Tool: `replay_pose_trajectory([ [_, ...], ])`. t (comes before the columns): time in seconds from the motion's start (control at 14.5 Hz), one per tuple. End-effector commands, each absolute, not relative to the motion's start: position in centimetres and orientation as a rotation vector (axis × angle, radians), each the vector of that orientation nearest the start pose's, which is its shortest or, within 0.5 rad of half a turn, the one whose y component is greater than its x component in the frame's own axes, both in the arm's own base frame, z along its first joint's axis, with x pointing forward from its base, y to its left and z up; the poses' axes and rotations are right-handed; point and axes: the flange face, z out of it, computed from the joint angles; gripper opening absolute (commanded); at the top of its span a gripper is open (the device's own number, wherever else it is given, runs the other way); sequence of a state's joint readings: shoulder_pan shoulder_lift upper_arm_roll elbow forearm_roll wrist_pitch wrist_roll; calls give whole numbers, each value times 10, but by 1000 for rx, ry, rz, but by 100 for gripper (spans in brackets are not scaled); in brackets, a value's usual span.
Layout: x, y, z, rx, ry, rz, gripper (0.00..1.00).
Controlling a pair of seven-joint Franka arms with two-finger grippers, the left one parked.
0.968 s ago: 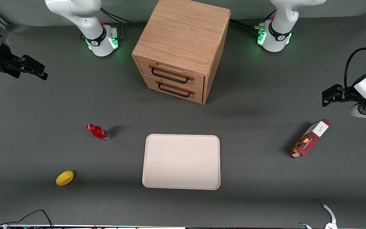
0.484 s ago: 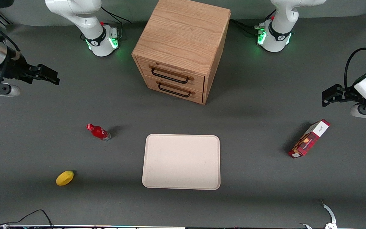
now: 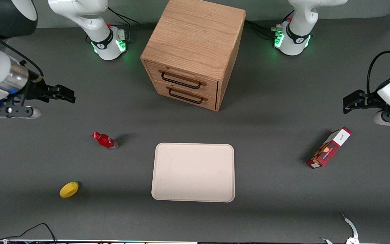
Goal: Place coke bottle on tray
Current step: 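Move the open right gripper toward the red Coca-Cola bottle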
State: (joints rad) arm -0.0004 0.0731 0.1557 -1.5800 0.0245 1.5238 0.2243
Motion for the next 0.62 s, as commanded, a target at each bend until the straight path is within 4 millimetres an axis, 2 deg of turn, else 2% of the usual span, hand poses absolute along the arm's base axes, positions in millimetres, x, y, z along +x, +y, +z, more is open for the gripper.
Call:
replay_pose_trajectory([
  [0.0,556,86,549,-3131,10,166,96],
  [0.35,559,85,496,-3158,-19,76,95],
  [0.55,559,84,473,-3170,-72,30,95],
])
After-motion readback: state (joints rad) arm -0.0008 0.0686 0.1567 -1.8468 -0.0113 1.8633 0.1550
